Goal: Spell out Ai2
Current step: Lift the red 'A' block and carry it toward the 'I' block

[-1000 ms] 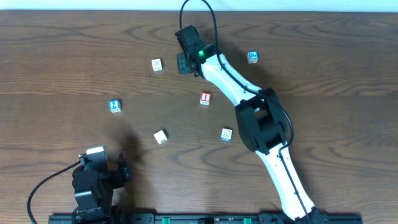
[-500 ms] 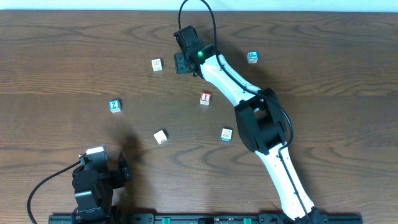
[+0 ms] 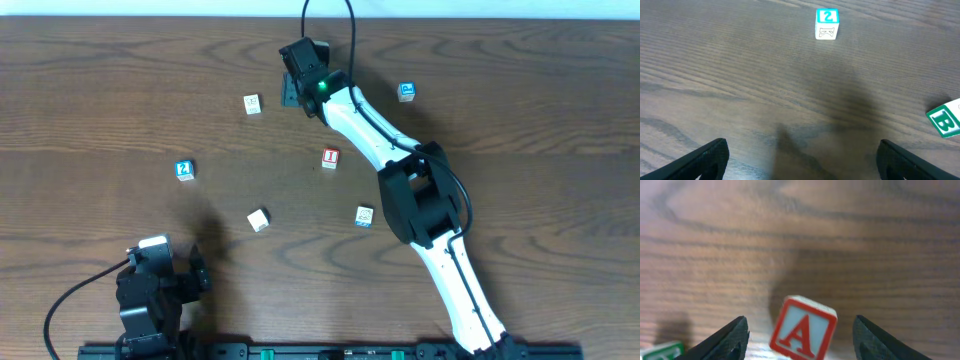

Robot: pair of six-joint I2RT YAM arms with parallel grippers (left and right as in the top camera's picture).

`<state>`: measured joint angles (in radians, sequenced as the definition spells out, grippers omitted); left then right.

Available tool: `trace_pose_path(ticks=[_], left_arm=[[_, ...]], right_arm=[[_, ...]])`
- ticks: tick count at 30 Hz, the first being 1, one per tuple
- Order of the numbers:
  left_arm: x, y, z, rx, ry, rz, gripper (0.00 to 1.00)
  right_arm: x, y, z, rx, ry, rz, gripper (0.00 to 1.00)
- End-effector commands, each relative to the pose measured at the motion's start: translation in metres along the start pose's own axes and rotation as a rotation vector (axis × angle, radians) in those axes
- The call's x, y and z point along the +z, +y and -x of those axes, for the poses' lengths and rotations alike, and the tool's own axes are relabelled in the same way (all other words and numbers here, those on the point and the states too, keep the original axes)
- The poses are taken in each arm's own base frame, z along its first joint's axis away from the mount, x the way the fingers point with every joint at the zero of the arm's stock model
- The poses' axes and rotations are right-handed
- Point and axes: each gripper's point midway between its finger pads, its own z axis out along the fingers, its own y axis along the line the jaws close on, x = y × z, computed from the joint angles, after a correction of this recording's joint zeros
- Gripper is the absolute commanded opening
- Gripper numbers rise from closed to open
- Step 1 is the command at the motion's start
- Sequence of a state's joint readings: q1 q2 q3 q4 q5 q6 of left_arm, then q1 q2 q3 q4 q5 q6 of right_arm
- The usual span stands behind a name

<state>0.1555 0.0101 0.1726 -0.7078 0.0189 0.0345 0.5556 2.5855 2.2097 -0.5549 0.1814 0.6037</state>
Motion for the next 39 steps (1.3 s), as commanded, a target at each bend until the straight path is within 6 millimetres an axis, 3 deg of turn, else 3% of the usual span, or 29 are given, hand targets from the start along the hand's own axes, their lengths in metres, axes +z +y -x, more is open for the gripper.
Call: trace_pose_path(ticks=[1,14,29,39], left_arm=[[0.002,0.002,-0.006,0.013,0.017,0.011,0.95],[0.002,0.002,-0.006,0.013,0.017,0.011,0.95],[0.002,0.002,-0.006,0.013,0.017,0.011,0.95],[0.002,0.002,-0.007,0.013,0.018,0.011,0.96]], right_arm=[[-0.002,0.001,0.017,0.069,-0.058,0.003,0.67],[-0.001,-0.002,0.015,0.067,-0.049,-0.010,0.59],[0.003,-0.018,0.006,0.064,-0.005,-0.054,0.35],[0.003,-0.019,0.004,0.009,0.003,-0.060,0.25]])
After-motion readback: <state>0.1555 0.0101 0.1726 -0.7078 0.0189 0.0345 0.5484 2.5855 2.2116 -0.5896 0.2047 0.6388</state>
